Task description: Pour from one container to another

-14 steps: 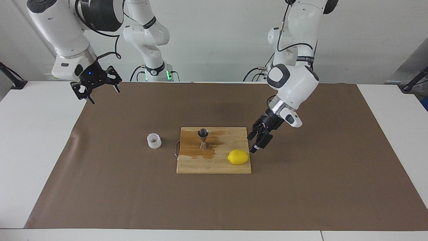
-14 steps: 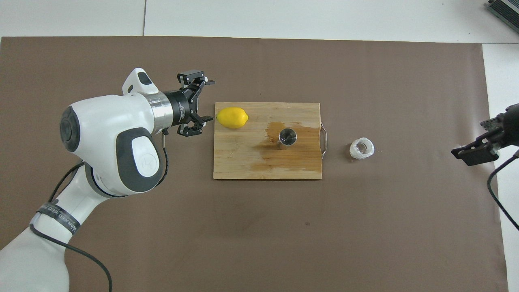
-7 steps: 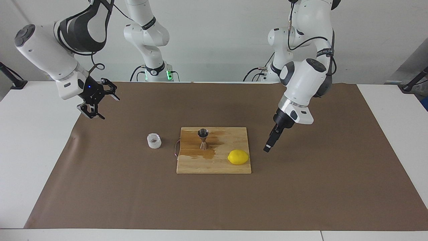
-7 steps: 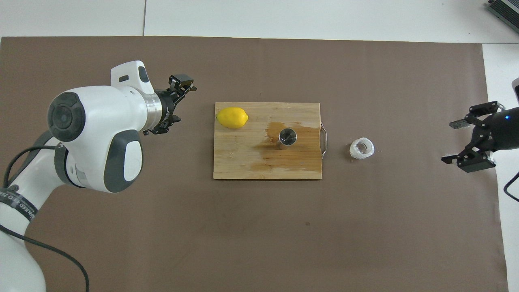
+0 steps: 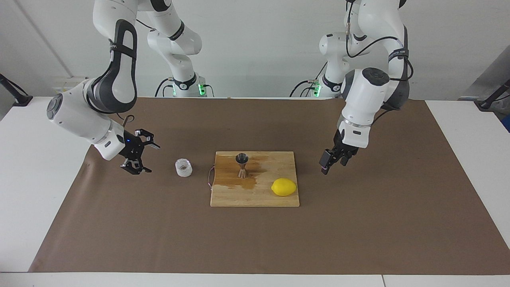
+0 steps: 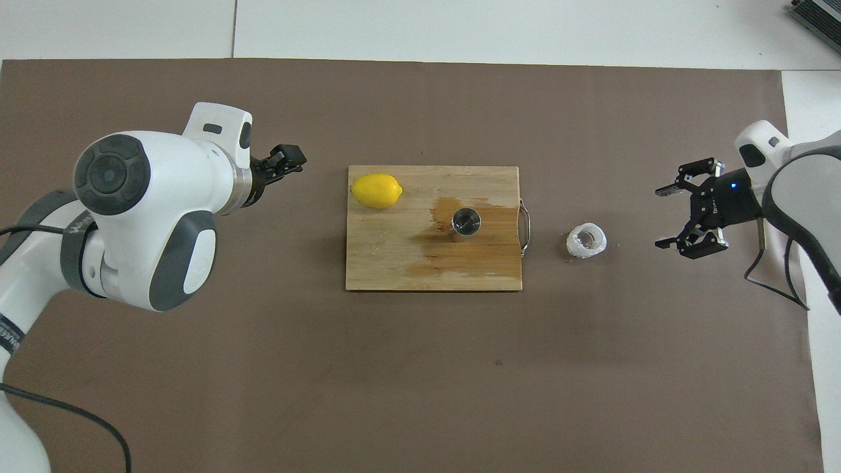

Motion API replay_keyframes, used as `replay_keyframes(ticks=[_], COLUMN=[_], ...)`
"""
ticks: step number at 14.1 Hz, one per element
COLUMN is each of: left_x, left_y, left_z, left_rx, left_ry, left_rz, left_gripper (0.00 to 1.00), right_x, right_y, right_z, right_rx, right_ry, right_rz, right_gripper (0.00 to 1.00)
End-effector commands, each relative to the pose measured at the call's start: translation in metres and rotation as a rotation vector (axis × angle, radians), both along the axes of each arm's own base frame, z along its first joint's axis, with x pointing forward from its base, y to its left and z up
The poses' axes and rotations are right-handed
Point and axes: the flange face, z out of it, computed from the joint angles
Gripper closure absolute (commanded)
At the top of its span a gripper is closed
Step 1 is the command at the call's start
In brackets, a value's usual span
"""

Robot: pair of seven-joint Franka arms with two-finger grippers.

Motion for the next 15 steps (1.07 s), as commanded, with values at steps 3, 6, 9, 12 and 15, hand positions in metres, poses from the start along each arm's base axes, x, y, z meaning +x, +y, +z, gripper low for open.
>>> replay_keyframes(ticks=[3, 6, 9, 12, 15], left_x=[-0.002, -0.009, -0.025, -0.039, -0.034], left_y=[0.063, 0.095, 0.122, 0.146, 0.153], left_z=[0.021, 0.042, 0.074, 0.104, 0.156], left_rx=[0.119, 0.148, 0.119, 0.124, 0.122], left_ry=[0.043, 0.062, 0.069, 0.093, 0.12], left_rz=[-0.182, -0.251, -0.297, -0.346, -0.371], left_gripper=[0.0, 0.0, 0.0, 0.0, 0.0], right_x=[-0.005, -0.009, -0.021, -0.023, -0.039], right_y=[0.0, 0.005, 0.017, 0.023, 0.035], right_z=[-0.079, -0.101, -0.126, -0.129, -0.138], right_rx=[0.24, 0.281, 0.346, 0.349, 0.378], right_ry=[-0.029, -0.025, -0.085, -0.094, -0.065], right_rz=[0.036, 0.042, 0.003, 0.016, -0.007], right_gripper=[0.0, 0.0, 0.0, 0.0, 0.0])
